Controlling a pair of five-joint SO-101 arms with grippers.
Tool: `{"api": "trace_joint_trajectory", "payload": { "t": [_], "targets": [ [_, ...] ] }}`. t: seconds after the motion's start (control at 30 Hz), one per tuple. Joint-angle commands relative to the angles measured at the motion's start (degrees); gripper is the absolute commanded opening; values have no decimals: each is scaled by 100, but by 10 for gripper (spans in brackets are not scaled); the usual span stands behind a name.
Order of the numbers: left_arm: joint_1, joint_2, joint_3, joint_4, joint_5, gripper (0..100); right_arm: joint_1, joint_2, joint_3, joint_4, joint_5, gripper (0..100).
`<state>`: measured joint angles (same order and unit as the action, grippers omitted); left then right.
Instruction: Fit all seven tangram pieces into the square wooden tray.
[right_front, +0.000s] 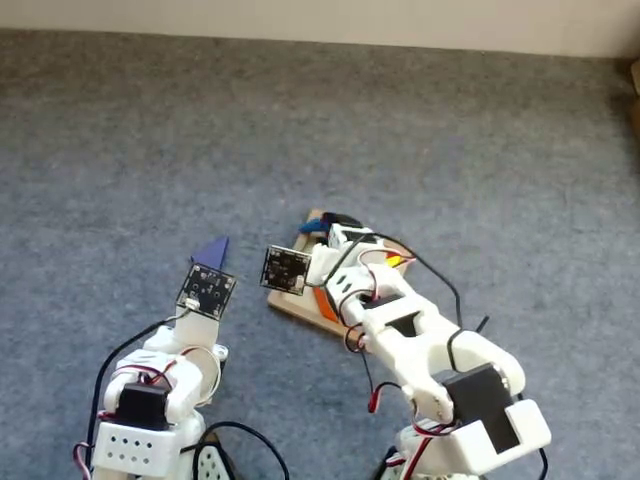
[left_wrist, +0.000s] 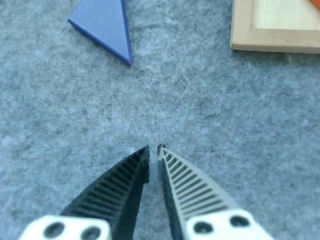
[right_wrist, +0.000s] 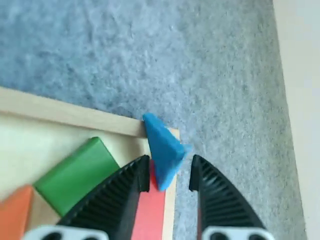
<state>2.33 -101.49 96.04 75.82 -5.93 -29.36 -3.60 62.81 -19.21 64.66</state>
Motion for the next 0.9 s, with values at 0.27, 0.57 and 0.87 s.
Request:
{"api": "trace_joint_trajectory", "payload": {
  "t": [0.27, 0.57, 0.87],
  "targets": [
    [57, -312, 119, 18, 0, 51, -31, -365, -22, -136, -79, 135],
    [57, -321, 119, 18, 0, 51, -31, -1780, 391, 822, -88, 135],
    [57, -321, 119, 18, 0, 51, 4, -3108, -927, 3486, -2505, 85]
  ]
}}
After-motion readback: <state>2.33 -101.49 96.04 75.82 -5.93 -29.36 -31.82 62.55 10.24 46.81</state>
